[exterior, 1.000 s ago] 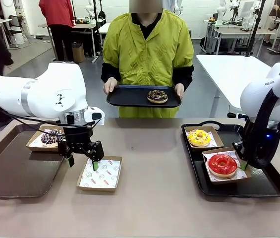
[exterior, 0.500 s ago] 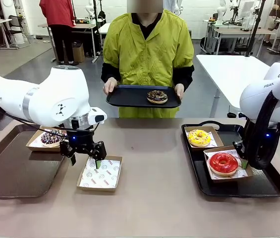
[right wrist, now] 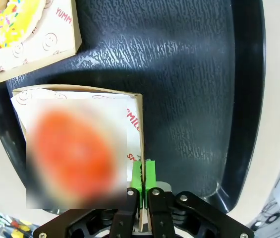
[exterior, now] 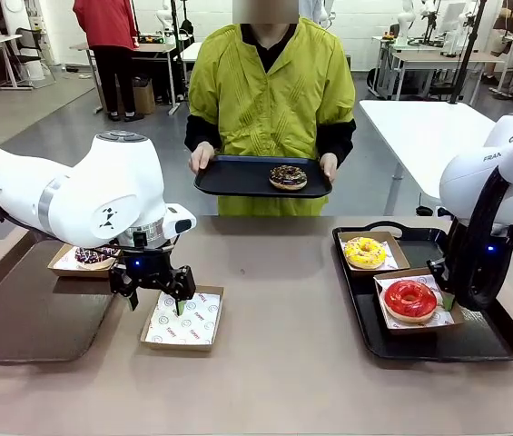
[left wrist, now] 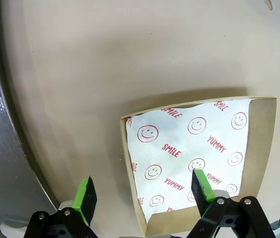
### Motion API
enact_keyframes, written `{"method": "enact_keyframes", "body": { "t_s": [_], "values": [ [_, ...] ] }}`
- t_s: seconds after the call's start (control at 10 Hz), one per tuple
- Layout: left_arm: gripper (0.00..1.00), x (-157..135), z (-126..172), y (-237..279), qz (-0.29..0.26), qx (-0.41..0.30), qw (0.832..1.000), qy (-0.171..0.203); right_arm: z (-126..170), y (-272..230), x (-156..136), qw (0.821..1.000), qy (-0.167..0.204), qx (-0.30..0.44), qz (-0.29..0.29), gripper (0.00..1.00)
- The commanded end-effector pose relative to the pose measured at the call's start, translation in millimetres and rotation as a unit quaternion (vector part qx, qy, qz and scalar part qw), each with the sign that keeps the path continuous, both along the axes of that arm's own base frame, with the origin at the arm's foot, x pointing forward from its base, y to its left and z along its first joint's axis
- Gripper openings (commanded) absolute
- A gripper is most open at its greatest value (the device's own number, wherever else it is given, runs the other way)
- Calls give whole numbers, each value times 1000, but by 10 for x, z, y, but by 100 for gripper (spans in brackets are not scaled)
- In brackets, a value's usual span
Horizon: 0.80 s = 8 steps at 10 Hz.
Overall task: Individually package the donuts and arrange them on the tray.
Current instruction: Place the picked Paper togo box on the Handle tray while simultaneously picking up another Paper togo box from the table with the other hand.
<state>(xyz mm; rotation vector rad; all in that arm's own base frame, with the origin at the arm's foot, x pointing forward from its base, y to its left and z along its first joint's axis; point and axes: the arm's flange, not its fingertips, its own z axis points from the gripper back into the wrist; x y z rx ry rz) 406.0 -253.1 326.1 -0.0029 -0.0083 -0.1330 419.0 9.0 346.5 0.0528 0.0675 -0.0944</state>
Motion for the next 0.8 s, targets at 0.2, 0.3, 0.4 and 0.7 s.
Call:
{"method": "enact_keyframes", "body": {
  "t_s": [0.2, 0.3, 0.4, 0.7],
  "values": [
    [0, 29, -18, 5, 10, -21, 1000, 15, -22, -15, 23, 1000, 5, -7, 0, 100],
    [37, 44, -44, 5, 8, -19, 999, 25, -24, -17, 25, 1000, 6, -6, 0, 100],
    [0, 54, -58, 1, 9, -18, 999, 29, -22, -20, 22, 1000, 6, -6, -1, 100],
    [0, 58, -51, 24, 9, -17, 999, 32, -8, -24, 18, 1000, 5, -2, -5, 100]
  ]
}}
